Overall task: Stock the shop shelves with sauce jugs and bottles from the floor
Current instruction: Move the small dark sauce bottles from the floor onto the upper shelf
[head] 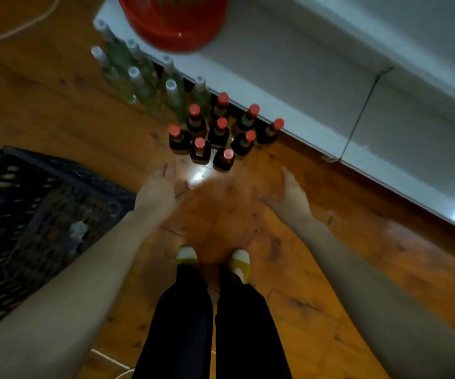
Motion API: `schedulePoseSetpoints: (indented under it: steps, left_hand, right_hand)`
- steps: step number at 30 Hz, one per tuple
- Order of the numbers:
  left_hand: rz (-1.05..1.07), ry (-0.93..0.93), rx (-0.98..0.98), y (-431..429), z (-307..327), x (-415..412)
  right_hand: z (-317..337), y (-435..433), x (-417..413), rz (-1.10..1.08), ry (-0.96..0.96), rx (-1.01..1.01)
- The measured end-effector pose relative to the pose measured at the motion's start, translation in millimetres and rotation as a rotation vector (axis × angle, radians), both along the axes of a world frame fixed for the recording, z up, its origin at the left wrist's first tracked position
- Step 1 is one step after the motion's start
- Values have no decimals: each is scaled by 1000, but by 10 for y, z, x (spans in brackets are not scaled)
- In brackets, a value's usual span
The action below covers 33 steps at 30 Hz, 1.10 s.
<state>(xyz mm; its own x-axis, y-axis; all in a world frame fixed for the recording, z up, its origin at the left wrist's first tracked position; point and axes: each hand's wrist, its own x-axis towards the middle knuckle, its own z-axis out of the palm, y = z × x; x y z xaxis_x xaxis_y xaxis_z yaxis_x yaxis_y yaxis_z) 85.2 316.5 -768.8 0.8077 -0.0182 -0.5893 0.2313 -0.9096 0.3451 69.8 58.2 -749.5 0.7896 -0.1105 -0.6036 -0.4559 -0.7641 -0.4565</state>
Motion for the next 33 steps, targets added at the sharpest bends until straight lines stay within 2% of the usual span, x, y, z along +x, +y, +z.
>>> schedulePoseSetpoints:
  steps: [8, 14, 18, 22, 29, 33]
  left_hand:
    - [98, -230, -128, -202, -2103, 127]
    - [170, -479, -253, -376, -2998, 391]
    - [232, -603, -307, -435, -3334, 530]
    - [281, -694, -324, -488, -3434, 574]
    - [434, -737, -416, -585, -3434, 563]
    - [448, -678, -442, -536, -3418, 539]
  right_hand:
    - [-2090, 222, 234, -25, -136, 117]
    - [-3067, 346, 447, -43, -317, 186]
    - [-3373, 385, 562, -22, -410, 220]
    - [-3464, 439, 633, 5, -424, 221]
    - [-3481, 522, 644, -52, -460, 215]
    - [-3485, 486, 600, -46, -493, 224]
